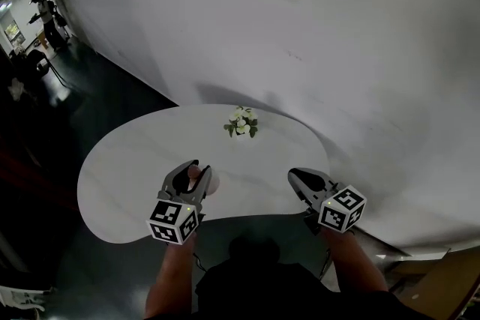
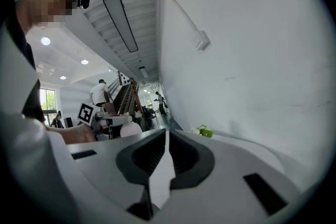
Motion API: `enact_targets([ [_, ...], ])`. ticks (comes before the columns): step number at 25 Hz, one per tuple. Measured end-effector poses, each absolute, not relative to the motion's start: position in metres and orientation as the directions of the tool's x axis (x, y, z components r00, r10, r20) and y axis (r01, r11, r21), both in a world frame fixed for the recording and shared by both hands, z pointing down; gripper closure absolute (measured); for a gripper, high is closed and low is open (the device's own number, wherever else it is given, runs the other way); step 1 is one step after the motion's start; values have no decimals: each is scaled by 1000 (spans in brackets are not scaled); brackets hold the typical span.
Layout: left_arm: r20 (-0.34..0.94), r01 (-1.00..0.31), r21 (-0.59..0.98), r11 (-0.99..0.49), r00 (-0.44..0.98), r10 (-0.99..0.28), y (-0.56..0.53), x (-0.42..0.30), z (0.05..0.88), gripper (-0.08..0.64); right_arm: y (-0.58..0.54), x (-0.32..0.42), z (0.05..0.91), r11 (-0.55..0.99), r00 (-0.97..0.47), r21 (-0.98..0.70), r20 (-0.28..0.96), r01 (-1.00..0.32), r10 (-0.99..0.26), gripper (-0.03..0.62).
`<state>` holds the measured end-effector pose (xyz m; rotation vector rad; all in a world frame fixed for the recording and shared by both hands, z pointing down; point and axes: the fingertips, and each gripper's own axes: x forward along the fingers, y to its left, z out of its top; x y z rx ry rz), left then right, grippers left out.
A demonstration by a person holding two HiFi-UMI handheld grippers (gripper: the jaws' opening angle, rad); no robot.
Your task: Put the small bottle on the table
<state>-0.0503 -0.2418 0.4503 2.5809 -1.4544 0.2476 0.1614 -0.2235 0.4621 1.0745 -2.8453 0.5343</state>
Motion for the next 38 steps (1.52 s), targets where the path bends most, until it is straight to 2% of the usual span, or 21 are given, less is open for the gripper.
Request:
enact_targets([
  [11,204,-826,52,-562,560,-803,-276,-83,452,422,-250,112,451,691,-734,-248,188,-679,-653,580],
  [16,229,-808,67,-585,583,-779,-285,-78,467,422,-259,113,459,674,-720,-256,209,-693,-661,580],
  [30,325,-791,92,-605,598,-732,-335,-10,513,422,-329,139,487,695,-760,-308,235,-649,-606,580],
  [38,367,-781,114,-614,607,-705,-352,19,539,422,-334,152,509,683,-768,-353,250,-640,-590,580],
])
